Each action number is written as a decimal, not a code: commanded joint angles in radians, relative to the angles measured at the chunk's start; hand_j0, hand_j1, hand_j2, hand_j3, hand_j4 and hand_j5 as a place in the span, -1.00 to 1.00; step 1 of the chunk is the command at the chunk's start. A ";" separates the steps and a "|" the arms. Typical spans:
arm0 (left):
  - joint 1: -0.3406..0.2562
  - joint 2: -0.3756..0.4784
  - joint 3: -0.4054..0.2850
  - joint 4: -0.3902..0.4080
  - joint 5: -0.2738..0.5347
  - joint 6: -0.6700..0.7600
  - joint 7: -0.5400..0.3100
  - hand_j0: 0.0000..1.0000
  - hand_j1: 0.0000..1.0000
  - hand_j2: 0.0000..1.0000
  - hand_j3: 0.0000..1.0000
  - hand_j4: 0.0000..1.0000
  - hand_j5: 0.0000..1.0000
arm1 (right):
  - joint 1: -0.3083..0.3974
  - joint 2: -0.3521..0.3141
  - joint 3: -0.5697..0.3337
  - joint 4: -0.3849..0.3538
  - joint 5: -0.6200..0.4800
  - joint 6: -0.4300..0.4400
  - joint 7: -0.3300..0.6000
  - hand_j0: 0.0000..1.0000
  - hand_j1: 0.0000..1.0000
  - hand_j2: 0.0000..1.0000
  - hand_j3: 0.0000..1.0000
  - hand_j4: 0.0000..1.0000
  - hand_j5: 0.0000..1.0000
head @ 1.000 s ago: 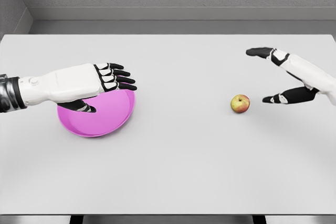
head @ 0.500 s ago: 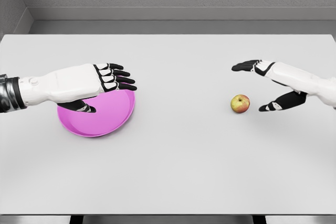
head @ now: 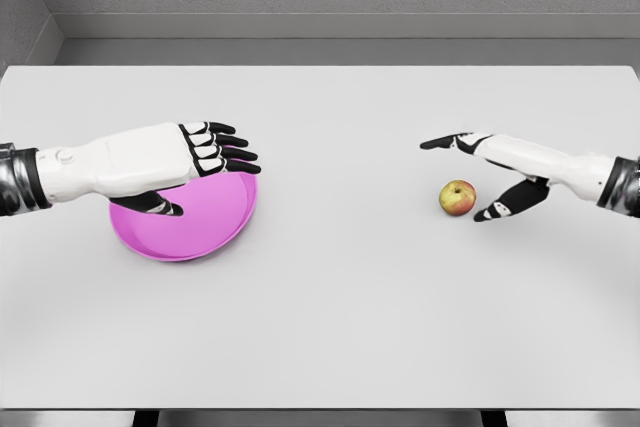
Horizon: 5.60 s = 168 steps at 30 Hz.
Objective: Put the apple on the plate with both arms
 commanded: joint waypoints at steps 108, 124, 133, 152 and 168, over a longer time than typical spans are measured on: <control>0.002 0.002 0.001 0.001 0.007 0.001 0.001 1.00 1.00 1.00 1.00 1.00 1.00 | -0.169 0.274 0.197 0.107 -0.012 -0.019 0.000 -0.05 -0.05 -0.05 -0.05 -0.05 -0.05; 0.005 -0.006 -0.001 0.001 0.005 0.001 0.001 1.00 1.00 1.00 1.00 1.00 1.00 | -0.060 0.252 -0.263 0.277 0.051 -0.092 0.000 1.00 1.00 1.00 1.00 1.00 1.00; -0.005 -0.190 -0.044 0.093 -0.010 0.001 -0.073 1.00 1.00 1.00 1.00 1.00 1.00 | -0.057 0.243 -0.314 0.276 0.051 -0.092 0.000 1.00 1.00 1.00 1.00 1.00 1.00; -0.087 -0.375 -0.191 0.124 -0.025 0.001 -0.253 0.97 0.97 0.97 0.97 0.97 0.97 | -0.040 0.186 -0.332 0.267 0.051 -0.092 0.000 1.00 1.00 1.00 1.00 1.00 1.00; -0.141 -0.369 -0.193 0.130 -0.142 0.001 -0.274 0.97 0.97 0.97 0.97 0.97 0.97 | -0.043 0.159 -0.328 0.253 0.051 -0.092 0.000 1.00 1.00 1.00 1.00 1.00 1.00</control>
